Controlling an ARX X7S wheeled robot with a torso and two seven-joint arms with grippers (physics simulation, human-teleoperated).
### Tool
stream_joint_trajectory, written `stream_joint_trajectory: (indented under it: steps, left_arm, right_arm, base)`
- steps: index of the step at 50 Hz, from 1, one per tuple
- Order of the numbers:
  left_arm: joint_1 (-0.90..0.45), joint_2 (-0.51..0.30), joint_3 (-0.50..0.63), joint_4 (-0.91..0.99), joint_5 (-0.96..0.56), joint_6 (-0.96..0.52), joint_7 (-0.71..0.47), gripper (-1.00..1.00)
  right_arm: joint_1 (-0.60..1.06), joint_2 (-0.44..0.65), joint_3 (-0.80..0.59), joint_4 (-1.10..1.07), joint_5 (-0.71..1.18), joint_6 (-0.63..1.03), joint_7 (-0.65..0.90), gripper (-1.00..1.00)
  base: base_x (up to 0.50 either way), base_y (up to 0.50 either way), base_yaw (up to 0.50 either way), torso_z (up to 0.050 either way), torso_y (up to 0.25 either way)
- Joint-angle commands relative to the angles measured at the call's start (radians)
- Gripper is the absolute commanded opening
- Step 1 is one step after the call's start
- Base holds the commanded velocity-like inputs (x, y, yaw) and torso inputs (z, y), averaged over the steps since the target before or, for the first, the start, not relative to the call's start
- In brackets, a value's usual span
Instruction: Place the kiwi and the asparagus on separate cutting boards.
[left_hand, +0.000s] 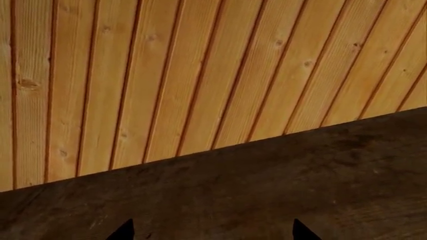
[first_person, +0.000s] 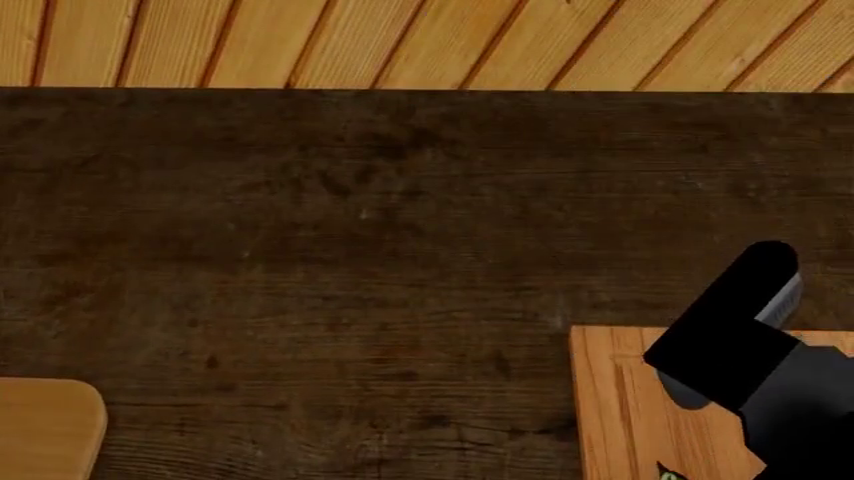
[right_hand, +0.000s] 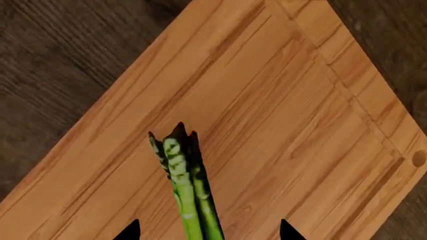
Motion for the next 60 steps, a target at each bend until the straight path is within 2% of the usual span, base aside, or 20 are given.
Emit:
stream_joint_trajectory:
  steps: [1,4,11,17,19,22,23,24,27,30,32,36,43,48,55,60]
  left_arm:
    - [-0.020,0.020,-0.011,-0.009,-0.018,0.014,0.012,1.00]
    - [-0.031,0.014,-0.016,-0.008,-0.041,0.010,0.003,1.00]
    - [-0.075,-0.022,-0.041,-0.004,-0.153,-0.015,-0.048,1.00]
    - [-0.095,-0.036,-0.044,-0.004,-0.226,-0.018,-0.083,1.00]
    - [-0.113,-0.056,-0.055,-0.022,-0.313,-0.015,-0.125,1.00]
    - [-0.110,-0.104,-0.113,-0.043,-0.523,0.030,-0.154,1.00]
    - [-0.116,-0.146,-0.124,-0.038,-0.601,0.049,-0.175,1.00]
    - [-0.130,-0.180,-0.114,-0.021,-0.605,0.046,-0.206,1.00]
    - [-0.136,-0.247,-0.105,-0.012,-0.761,0.107,-0.243,1.00]
    - [-0.142,-0.347,-0.169,0.001,-0.961,0.189,-0.284,1.00]
    - [-0.134,-0.374,-0.206,0.001,-1.043,0.205,-0.291,1.00]
    - [-0.117,-0.341,-0.322,-0.021,-1.134,0.147,-0.232,1.00]
    - [-0.059,-0.279,-0.489,-0.103,-1.298,0.002,-0.130,1.00]
    - [-0.010,-0.244,-0.571,-0.090,-1.402,-0.046,-0.125,1.00]
    - [-0.013,-0.267,-0.545,-0.056,-1.425,0.010,-0.129,1.00]
    - [0.017,-0.250,-0.523,-0.024,-1.422,-0.033,-0.127,1.00]
  right_arm:
    - [0.024,-0.009,0.015,-0.010,0.011,0.014,-0.026,1.00]
    - [0.047,0.002,0.028,-0.015,0.030,0.001,-0.005,1.00]
    - [0.244,0.044,0.065,-0.047,0.206,0.047,0.104,1.00]
    - [0.314,0.092,0.100,-0.030,0.372,-0.111,0.293,1.00]
    - [0.314,0.115,0.128,-0.047,0.403,-0.166,0.327,1.00]
    - [0.315,0.170,0.174,-0.114,0.465,-0.253,0.391,1.00]
    - [0.317,0.188,0.176,-0.123,0.479,-0.263,0.431,1.00]
    - [0.307,0.203,0.190,-0.127,0.471,-0.291,0.427,1.00]
    - [0.298,0.225,0.230,-0.123,0.479,-0.371,0.441,1.00]
    - [0.274,0.244,0.275,-0.160,0.414,-0.461,0.419,1.00]
    - [0.252,0.261,0.294,-0.181,0.383,-0.520,0.410,1.00]
    - [0.202,0.275,0.314,-0.187,0.306,-0.634,0.392,1.00]
    - [0.162,0.263,0.317,-0.196,0.253,-0.682,0.385,1.00]
    - [0.161,0.253,0.331,-0.188,0.248,-0.706,0.398,1.00]
    - [0.134,0.257,0.326,-0.202,0.241,-0.719,0.408,1.00]
    - [0.130,0.266,0.329,-0.211,0.244,-0.715,0.420,1.00]
  base:
    - [0.00,0.00,0.00,0.000,0.000]
    - [0.00,0.00,0.00,0.000,0.000]
    - [0.00,0.00,0.00,0.000,0.000]
    - [0.00,0.00,0.00,0.000,0.000]
    - [0.00,0.00,0.00,0.000,0.000]
    - [0.00,0.00,0.00,0.000,0.000]
    - [0.00,0.00,0.00,0.000,0.000]
    - [0.00,0.00,0.00,0.000,0.000]
    - [0.00,0.00,0.00,0.000,0.000]
    - [0.00,0.00,0.00,0.000,0.000]
    - [0.00,0.00,0.00,0.000,0.000]
    - [0.00,0.00,0.00,0.000,0.000]
    - [0.00,0.00,0.00,0.000,0.000]
    - [0.00,0.00,0.00,0.000,0.000]
    - [0.00,0.00,0.00,0.000,0.000]
    - [0.00,0.00,0.00,0.000,0.000]
